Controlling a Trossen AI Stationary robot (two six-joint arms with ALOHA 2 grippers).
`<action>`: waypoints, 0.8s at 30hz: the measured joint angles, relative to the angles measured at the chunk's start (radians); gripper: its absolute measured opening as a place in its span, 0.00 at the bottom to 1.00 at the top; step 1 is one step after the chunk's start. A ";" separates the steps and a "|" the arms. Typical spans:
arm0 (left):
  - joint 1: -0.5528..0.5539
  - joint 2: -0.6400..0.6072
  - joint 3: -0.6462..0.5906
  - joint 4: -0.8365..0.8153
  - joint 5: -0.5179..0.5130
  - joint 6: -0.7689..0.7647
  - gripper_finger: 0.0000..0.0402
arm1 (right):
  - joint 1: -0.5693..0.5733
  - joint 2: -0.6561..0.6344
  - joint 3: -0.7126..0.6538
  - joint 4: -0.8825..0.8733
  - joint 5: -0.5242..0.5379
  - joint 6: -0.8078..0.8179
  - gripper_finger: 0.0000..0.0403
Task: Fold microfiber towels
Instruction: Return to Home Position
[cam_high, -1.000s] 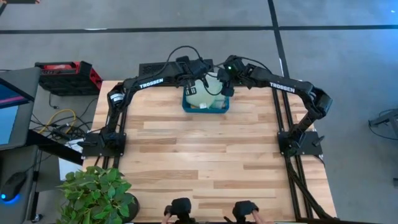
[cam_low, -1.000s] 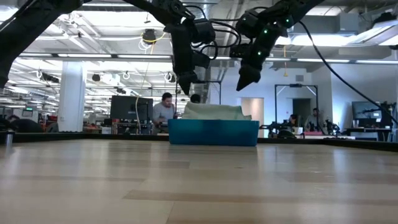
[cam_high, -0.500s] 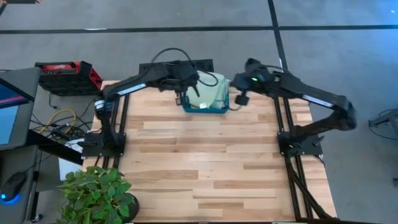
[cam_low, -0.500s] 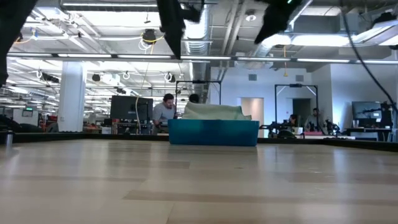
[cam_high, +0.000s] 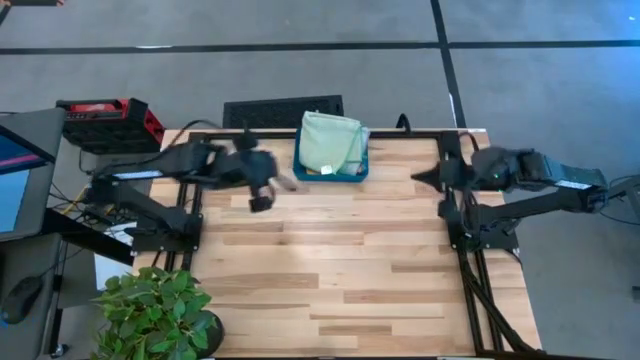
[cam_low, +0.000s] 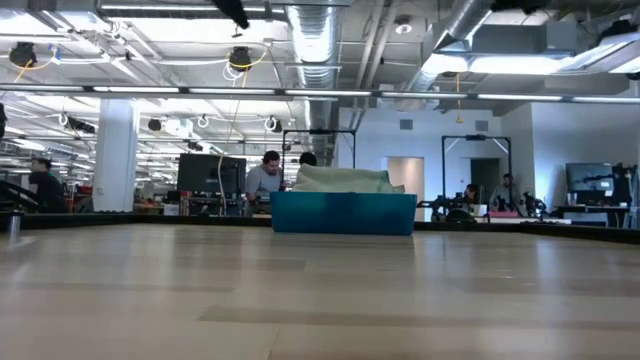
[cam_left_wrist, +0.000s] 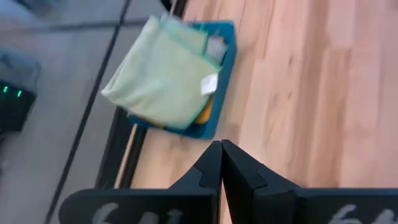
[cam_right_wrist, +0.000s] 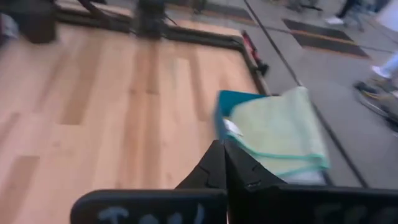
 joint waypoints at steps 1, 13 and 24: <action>-0.017 -0.052 -0.072 0.063 -0.004 -0.010 0.00 | 0.026 -0.036 -0.039 0.022 0.000 0.016 0.01; -0.088 -0.585 -0.819 0.757 0.072 0.005 0.00 | 0.223 -0.323 -0.386 0.332 -0.001 0.119 0.01; -0.086 -0.912 -1.224 1.177 0.133 0.071 0.00 | 0.236 -0.415 -0.694 0.658 0.000 0.197 0.03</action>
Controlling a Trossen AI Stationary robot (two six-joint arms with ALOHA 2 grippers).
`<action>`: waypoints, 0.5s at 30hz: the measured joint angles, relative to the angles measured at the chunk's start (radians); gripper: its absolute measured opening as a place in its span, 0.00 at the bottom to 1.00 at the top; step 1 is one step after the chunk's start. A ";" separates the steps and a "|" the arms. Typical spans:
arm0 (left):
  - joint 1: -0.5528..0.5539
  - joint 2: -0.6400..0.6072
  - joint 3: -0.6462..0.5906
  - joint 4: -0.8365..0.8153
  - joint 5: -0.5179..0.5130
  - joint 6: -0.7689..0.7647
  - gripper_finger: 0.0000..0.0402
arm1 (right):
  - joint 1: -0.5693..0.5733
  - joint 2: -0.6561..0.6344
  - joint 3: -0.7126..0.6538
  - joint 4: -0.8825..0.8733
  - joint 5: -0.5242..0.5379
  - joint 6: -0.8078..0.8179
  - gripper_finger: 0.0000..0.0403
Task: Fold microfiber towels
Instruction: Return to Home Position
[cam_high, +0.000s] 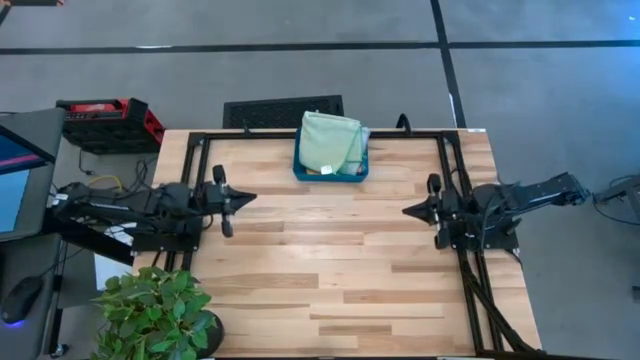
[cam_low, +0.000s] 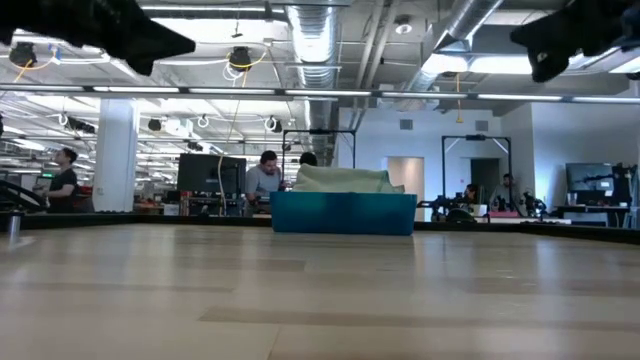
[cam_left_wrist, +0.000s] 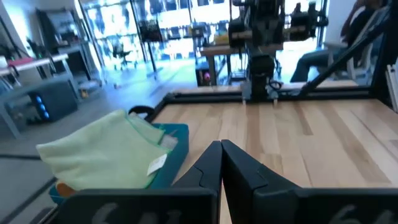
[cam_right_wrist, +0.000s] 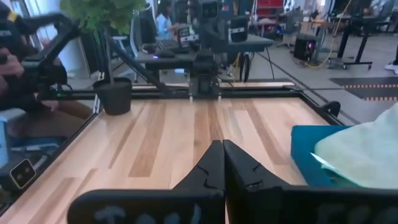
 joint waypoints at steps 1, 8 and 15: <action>0.000 -0.026 -0.029 0.017 0.000 0.008 0.00 | -0.002 -0.008 -0.025 0.024 0.000 0.001 0.03; 0.000 -0.226 -0.184 0.069 -0.001 0.011 0.00 | -0.006 -0.071 -0.142 0.128 0.000 0.021 0.03; 0.000 -0.425 -0.297 0.030 -0.002 0.021 0.00 | -0.006 -0.148 -0.221 0.172 -0.003 0.052 0.03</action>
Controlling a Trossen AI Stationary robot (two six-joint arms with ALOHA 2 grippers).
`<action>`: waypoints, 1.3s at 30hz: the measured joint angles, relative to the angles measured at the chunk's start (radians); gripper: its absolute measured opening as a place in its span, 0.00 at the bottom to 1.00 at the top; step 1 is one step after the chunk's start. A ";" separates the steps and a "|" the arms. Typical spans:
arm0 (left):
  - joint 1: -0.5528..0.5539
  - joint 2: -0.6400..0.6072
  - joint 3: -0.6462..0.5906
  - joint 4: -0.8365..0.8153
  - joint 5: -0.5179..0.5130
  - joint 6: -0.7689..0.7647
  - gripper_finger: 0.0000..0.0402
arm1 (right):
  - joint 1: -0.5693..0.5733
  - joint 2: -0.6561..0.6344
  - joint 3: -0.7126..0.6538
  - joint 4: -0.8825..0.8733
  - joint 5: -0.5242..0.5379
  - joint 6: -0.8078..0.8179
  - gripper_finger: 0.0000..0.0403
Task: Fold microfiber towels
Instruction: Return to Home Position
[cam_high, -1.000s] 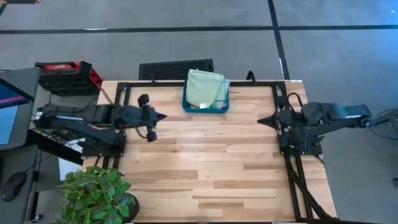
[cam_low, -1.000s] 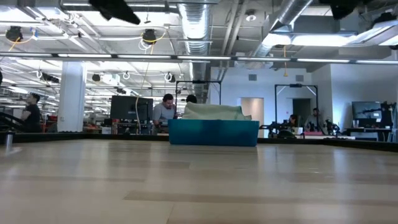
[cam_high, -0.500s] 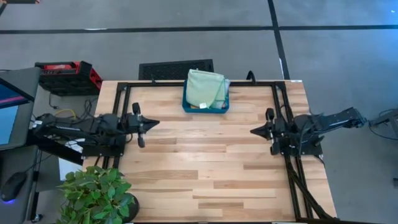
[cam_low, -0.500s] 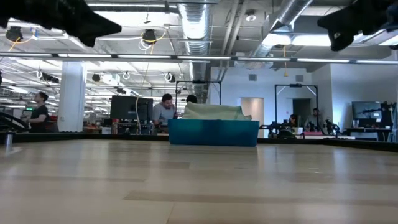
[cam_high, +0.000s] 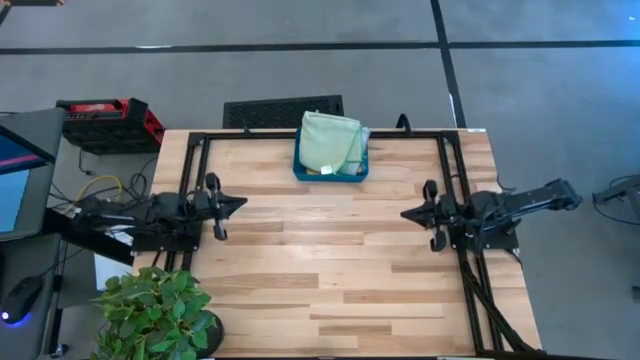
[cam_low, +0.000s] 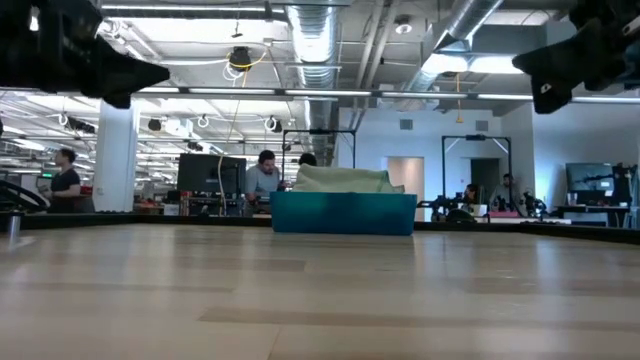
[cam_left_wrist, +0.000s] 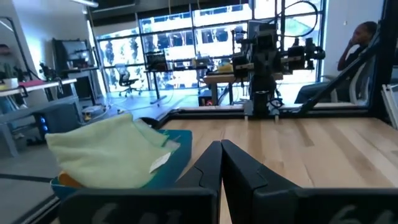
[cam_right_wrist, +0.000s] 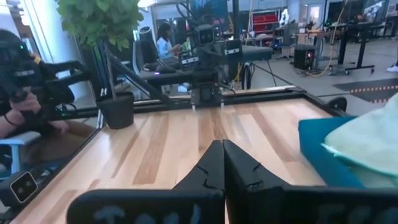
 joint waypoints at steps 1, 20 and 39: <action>0.000 -0.015 -0.013 -0.009 -0.001 0.001 0.00 | 0.000 -0.011 -0.015 0.005 0.000 0.010 0.03; 0.000 0.004 -0.019 -0.014 -0.013 0.016 0.00 | 0.000 -0.081 -0.114 0.057 -0.022 -0.116 0.06; 0.000 0.004 -0.019 -0.014 -0.030 0.052 0.00 | -0.008 -0.081 -0.115 0.057 -0.023 -0.114 0.10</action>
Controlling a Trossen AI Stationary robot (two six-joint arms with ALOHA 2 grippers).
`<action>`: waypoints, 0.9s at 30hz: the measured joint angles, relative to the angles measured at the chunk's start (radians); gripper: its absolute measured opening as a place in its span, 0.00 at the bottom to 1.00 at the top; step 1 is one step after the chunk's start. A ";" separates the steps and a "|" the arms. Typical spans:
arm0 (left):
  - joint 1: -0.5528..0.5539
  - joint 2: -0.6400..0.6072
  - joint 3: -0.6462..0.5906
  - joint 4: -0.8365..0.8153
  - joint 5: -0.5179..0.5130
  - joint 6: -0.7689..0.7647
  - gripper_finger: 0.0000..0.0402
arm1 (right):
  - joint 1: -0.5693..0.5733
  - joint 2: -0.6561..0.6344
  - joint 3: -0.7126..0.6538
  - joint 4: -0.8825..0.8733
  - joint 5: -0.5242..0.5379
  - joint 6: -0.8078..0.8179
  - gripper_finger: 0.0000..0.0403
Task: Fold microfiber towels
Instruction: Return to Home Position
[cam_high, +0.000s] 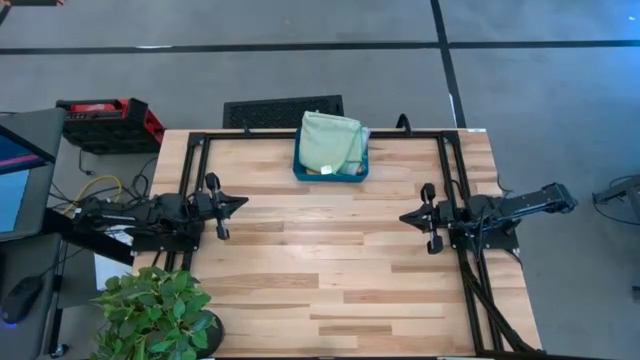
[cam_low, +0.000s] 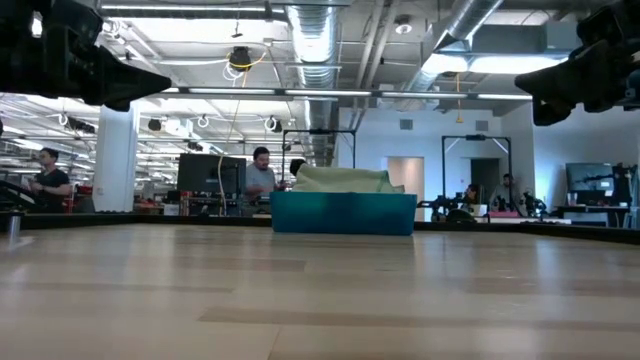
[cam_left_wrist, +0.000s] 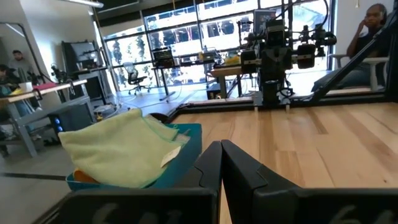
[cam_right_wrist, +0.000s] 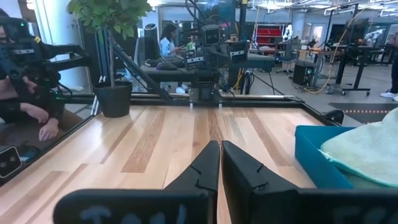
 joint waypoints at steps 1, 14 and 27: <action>0.000 0.000 0.000 0.000 0.000 -0.008 0.00 | 0.000 0.000 0.000 0.000 0.000 0.000 0.10; 0.000 0.000 0.000 0.000 0.000 -0.023 0.00 | 0.000 0.000 0.000 0.000 0.000 0.000 0.10; 0.000 0.000 0.000 0.000 0.000 -0.020 0.00 | 0.000 0.000 -0.001 0.000 0.000 0.001 0.10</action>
